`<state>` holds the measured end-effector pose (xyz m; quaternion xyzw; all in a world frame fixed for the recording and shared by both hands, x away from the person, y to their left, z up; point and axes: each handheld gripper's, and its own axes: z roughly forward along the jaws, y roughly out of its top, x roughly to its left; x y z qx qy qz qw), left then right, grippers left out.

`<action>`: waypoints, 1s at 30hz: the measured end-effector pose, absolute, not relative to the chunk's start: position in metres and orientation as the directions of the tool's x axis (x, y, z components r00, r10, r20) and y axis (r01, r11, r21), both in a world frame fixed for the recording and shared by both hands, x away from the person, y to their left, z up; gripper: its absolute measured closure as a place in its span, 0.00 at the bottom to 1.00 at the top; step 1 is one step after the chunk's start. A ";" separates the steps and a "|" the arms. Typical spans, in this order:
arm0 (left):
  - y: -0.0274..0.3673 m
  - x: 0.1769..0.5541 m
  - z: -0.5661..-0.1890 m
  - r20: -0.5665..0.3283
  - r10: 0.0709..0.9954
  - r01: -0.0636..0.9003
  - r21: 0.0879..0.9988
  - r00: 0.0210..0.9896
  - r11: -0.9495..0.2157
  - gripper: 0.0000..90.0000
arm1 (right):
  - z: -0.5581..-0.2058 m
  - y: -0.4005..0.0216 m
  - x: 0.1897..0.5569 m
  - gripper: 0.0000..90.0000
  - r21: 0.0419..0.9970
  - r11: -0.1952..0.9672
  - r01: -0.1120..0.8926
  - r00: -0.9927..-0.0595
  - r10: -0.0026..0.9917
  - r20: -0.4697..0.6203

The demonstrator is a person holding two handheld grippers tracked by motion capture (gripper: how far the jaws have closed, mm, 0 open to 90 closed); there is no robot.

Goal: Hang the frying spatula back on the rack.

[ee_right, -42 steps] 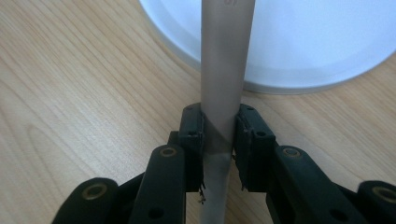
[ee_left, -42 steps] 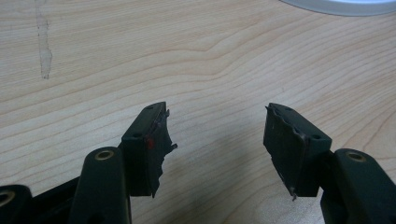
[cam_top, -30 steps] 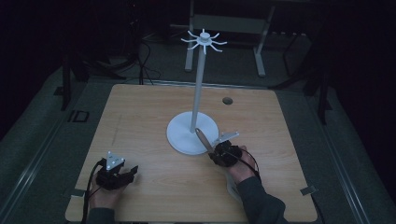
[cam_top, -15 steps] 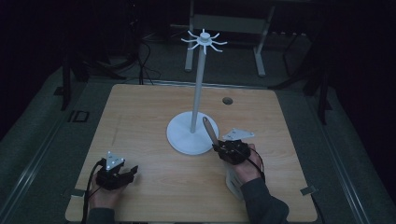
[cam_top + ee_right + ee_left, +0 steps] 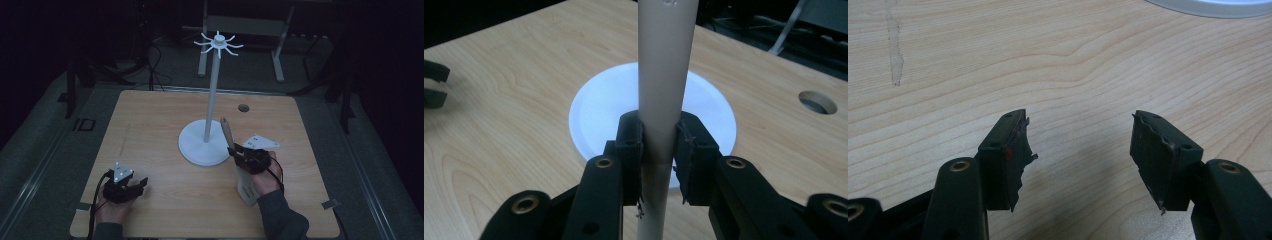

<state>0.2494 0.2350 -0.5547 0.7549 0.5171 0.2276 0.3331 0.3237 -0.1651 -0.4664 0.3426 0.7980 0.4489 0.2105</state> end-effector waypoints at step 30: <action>0.235 0.249 -0.555 -0.005 0.933 0.625 0.744 0.360 -0.238 0.45 | -0.436 -0.161 0.322 0.82 0.948 0.229 0.221 -0.664 0.748 -0.026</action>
